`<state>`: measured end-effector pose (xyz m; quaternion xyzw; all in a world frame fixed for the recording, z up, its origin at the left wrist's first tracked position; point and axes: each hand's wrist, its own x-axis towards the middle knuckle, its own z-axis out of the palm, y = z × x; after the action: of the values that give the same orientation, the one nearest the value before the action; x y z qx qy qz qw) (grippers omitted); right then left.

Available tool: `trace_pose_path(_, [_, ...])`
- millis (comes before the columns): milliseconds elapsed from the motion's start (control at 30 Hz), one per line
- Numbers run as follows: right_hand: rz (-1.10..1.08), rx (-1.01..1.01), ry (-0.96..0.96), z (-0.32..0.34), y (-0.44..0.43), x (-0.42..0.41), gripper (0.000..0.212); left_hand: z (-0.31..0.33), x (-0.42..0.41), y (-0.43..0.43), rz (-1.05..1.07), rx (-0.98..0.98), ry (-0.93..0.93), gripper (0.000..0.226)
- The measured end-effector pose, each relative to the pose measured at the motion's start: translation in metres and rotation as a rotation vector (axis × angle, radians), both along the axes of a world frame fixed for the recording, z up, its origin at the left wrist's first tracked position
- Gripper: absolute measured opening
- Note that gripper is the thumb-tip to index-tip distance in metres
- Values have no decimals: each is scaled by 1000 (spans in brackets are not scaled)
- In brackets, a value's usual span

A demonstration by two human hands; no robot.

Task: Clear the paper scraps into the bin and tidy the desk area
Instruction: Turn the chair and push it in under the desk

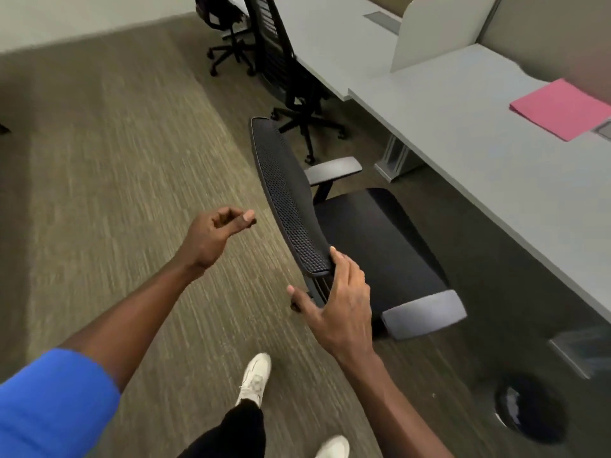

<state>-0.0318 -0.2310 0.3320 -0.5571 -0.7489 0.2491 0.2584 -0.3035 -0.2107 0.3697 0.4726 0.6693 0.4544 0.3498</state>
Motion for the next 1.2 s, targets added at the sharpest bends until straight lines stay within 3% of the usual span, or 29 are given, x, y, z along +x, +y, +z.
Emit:
trace_pose_path(133, [-219,123,-77,28,2,-20,84,-3,-26,40,-6,44,140,59])
trace_pose_path(233, [-367,142,-267,41,8,-24,73,-5,-45,68,-59,105,229,77])
trace_pose_path(367, [-441,125,-463,48,7,-13,83,-7,-68,101,-249,136,345,96])
trace_pose_path(533, [-475,100,-601,45,-5,5,99,-5,-70,127,-591,239,607,83])
trace_pose_path(667, [-521,107,-605,46,-6,8,97,-3,-66,138,-666,426,854,78])
trace_pose_path(833, [-558,145,-619,45,-3,4,89,-7,-65,153,-697,517,889,73])
trace_pose_path(1200, [-631,167,-649,45,33,10,85,-7,-49,221,-724,633,882,83])
